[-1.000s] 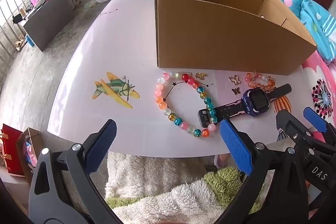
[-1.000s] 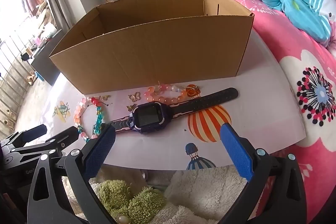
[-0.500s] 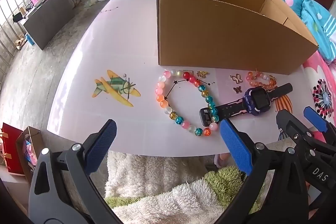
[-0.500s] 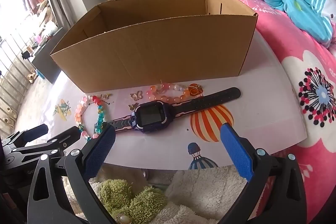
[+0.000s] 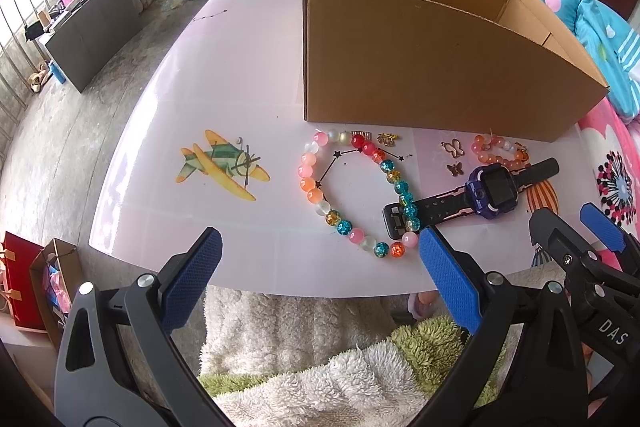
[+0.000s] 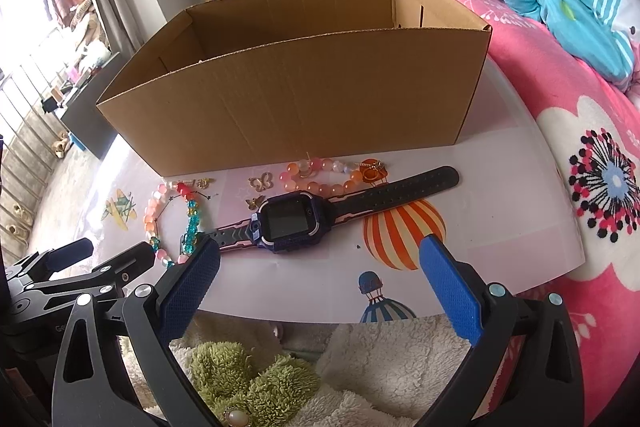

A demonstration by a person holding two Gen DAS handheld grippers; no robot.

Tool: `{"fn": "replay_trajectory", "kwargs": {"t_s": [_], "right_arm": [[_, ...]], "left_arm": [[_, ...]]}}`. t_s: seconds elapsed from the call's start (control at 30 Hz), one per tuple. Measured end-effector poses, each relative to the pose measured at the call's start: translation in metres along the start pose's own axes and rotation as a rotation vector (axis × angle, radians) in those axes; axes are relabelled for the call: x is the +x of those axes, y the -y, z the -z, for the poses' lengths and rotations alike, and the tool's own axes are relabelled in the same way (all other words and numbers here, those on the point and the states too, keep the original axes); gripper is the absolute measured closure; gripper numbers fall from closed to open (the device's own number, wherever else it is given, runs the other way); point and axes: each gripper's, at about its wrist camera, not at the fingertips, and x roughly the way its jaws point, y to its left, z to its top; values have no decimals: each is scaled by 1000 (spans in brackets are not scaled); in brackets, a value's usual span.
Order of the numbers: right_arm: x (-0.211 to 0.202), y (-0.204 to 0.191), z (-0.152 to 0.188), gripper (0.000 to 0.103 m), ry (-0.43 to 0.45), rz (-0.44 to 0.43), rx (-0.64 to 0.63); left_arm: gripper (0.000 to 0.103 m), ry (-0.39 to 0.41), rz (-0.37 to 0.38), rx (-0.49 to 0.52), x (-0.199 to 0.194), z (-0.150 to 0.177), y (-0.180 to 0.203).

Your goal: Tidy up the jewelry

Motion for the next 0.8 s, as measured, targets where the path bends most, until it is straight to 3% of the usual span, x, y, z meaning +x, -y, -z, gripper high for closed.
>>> {"fn": "replay_trajectory", "kwargs": {"t_s": [0.8], "right_arm": [[1,2,0,6,-4,-3,6]], "left_arm": [[8,-13,-4,1,3,-1,0]]}}
